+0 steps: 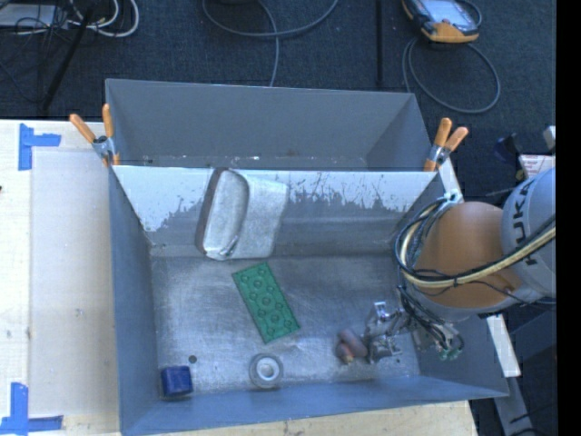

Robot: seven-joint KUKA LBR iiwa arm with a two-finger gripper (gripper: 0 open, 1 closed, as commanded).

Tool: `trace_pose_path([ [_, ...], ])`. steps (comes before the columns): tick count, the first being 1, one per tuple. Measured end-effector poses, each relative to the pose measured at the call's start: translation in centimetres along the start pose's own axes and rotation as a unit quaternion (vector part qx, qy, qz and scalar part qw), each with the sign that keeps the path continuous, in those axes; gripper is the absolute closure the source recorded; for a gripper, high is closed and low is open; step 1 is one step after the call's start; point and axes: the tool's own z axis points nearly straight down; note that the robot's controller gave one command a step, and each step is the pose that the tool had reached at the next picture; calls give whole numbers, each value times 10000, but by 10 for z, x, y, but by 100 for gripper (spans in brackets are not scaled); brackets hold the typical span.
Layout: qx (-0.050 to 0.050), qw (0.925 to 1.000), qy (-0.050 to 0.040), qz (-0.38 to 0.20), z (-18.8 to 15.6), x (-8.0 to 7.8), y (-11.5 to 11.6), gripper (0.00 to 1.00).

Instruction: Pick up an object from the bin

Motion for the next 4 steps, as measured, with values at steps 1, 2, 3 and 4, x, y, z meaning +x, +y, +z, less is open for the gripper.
trace_pose_path([
  [1, 12, 10000, -57, -16, -131, -2, 13, 100],
  [2, 2, 10000, -19, -14, -127, -1, 13, 0],
  [3, 12, 10000, -88, 15, -10, 6, 57, 0],
  [4, 16, 9990, -86, 437, -5, 12, 7, 0],
])
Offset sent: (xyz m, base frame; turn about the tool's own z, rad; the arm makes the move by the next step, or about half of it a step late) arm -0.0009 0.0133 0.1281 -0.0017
